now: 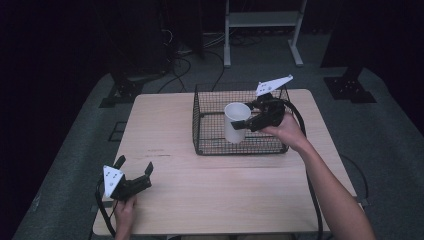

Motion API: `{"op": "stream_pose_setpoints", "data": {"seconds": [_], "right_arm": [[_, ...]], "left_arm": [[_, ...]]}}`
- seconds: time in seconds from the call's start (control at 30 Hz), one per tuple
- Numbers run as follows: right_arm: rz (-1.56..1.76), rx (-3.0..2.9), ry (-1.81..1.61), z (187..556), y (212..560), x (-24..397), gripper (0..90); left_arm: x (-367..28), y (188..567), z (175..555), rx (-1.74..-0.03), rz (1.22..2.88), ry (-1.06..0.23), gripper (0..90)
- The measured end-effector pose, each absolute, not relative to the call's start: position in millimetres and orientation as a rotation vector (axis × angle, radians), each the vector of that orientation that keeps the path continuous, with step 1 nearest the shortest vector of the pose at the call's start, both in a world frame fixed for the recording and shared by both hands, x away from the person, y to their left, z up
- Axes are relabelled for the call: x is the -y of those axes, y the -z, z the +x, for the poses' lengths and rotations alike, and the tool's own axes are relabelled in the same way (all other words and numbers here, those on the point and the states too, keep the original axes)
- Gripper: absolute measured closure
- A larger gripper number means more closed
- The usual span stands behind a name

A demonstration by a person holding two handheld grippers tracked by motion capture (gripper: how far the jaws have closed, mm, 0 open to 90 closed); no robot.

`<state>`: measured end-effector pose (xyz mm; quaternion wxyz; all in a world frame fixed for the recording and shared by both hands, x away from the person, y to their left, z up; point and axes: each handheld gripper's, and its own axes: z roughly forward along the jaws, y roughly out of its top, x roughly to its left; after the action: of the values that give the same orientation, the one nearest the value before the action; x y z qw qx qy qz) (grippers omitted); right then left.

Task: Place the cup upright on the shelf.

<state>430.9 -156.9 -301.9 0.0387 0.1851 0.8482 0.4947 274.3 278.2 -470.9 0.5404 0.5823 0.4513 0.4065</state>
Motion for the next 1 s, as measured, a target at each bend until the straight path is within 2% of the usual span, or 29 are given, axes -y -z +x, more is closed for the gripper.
{"op": "stream_pose_setpoints", "data": {"seconds": [1.0], "right_arm": [[0.645,-2.591,-1.449,479,294,142,19.4]], "left_arm": [[-278,471,274,-1.068,1.382,-0.964,0.0]]}}
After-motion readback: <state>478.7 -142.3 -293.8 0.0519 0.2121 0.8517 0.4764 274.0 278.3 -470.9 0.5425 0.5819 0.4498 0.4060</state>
